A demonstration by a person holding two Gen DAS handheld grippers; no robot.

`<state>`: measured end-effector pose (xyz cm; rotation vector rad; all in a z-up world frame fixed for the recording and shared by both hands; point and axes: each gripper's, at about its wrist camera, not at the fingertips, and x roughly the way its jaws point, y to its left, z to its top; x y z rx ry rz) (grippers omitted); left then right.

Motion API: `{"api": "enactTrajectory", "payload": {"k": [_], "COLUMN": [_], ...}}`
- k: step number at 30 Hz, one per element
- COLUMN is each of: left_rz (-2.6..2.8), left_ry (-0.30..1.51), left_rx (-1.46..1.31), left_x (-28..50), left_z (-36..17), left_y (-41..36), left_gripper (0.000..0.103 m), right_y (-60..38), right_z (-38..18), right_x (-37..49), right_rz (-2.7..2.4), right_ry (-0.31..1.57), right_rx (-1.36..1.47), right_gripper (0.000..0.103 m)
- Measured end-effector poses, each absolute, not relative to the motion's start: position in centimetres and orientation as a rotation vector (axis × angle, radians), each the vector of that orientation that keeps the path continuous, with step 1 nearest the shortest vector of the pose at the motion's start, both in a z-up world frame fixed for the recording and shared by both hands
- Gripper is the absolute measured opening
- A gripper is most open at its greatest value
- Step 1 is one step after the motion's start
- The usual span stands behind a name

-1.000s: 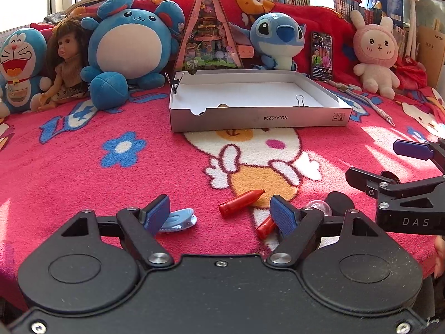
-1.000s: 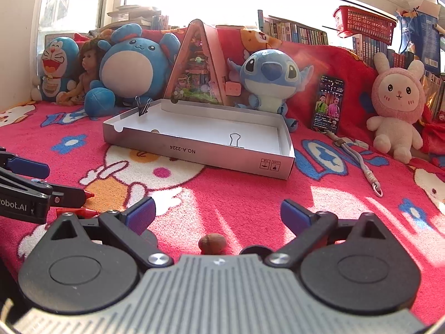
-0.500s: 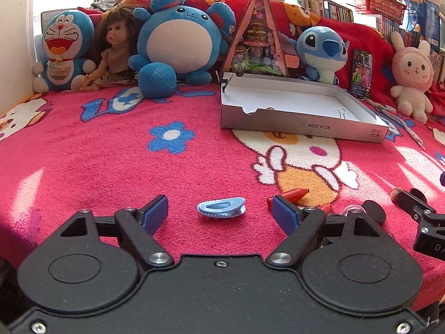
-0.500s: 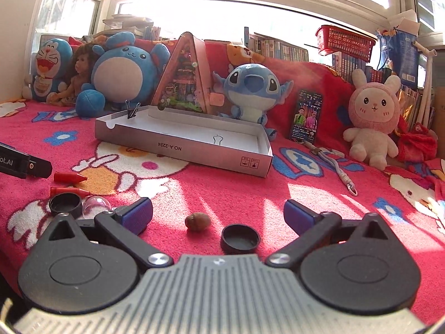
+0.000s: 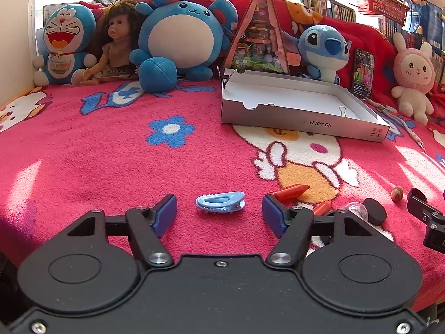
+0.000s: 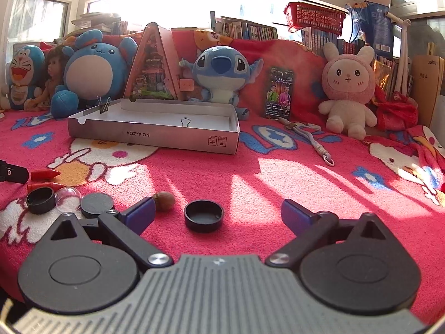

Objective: Organize rigid objects
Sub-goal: 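Grasp the second blue hair clip with the left gripper while the right gripper grasps a black lid, then carry the blue hair clip in the left gripper and the black lid in the right gripper over the box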

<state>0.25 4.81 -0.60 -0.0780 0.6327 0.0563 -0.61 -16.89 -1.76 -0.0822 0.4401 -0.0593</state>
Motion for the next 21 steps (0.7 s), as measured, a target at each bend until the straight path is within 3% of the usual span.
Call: {"api": "enactTrajectory", "payload": {"k": [8, 15, 21], "left_rz": [0.051, 0.050, 0.052], "left_ry": [0.627, 0.615, 0.606], "left_rx": [-0.077, -0.092, -0.089], "left_x": [0.10, 0.04, -0.04], "left_z": [-0.59, -0.53, -0.47], "left_y": [4.75, 4.67, 4.64], "left_gripper": [0.051, 0.036, 0.036], "right_y": [-16.44, -16.12, -16.11], "right_z": [-2.24, -2.15, -2.00], "right_x": [-0.33, -0.21, 0.02], "right_rz": [-0.036, -0.019, -0.024], "right_ry": [0.476, 0.486, 0.491], "right_rx": [-0.080, -0.076, -0.064], "right_gripper": [0.090, 0.067, 0.044]}}
